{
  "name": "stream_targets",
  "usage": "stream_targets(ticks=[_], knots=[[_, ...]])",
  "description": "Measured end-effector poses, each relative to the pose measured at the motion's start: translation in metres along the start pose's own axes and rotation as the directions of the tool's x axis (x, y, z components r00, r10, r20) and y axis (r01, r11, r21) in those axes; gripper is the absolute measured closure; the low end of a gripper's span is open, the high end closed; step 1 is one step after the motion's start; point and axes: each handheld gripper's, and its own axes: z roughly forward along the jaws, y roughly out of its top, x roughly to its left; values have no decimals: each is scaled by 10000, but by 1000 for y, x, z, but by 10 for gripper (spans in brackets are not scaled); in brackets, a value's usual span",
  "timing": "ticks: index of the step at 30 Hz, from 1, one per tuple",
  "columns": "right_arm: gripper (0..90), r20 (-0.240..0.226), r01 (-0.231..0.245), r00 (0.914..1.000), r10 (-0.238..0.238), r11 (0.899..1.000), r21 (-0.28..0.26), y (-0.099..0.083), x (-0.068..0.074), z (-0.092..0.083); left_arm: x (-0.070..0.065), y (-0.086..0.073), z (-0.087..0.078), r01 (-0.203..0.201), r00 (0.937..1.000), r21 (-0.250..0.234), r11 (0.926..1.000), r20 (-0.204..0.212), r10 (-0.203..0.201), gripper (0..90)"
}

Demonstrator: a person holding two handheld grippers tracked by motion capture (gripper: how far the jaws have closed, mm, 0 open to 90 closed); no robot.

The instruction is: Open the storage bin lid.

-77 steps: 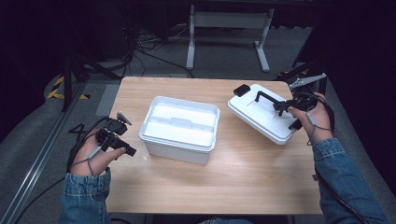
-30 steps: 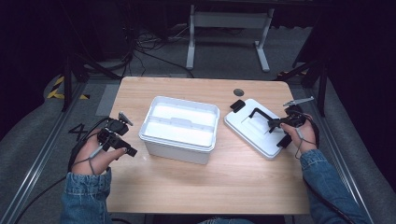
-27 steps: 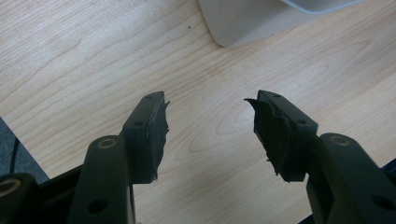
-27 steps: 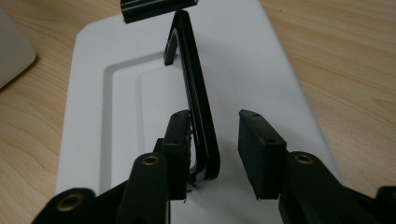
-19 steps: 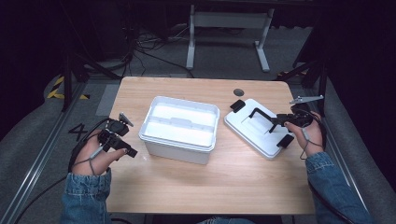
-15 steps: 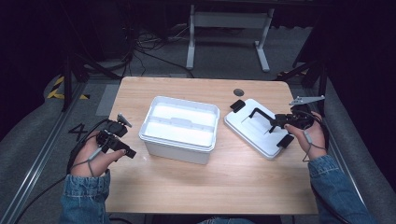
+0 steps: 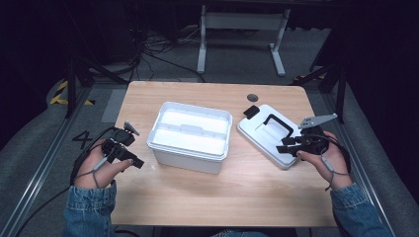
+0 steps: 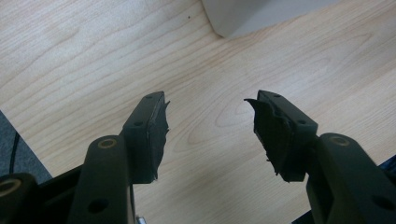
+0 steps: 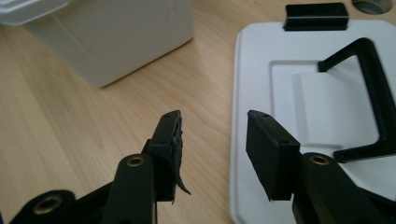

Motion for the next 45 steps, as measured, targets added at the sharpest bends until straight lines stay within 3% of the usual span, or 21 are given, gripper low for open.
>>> stream_targets(ticks=[12, 18, 24, 30, 33, 45], knots=[[518, -587, 495, 9973, -452, 9960, 741, -6, 29, 17, -1, 1, 3, -151, 9998, 15, 9999, -127, 152, 448], [509, -610, 634, 9965, -580, 9940, 896, -8, 36, 21, -1, 0, 2, -124, 9999, -72, 9999, -84, 124, 446], [480, -623, 835, 9952, -752, 9861, 1437, -12, 39, 32, -2, 2, 3, -289, 9994, -55, 9996, -185, 287, 451], [483, -755, 897, 9940, -797, 9859, 1409, -18, 43, 42, -2, 4, 4, -577, 9979, -82, 9983, -284, 575, 452], [485, -843, 905, 9933, -792, 9862, 1390, -23, 45, 52, -2, 3, 3, -392, 9990, -78, 9992, -202, 390, 453], [481, -1580, 1421, 9798, -1224, 9825, 1203, -35, 62, 88, 0, 5, 4, -446, 9989, -50, 9990, -138, 446, 457]])
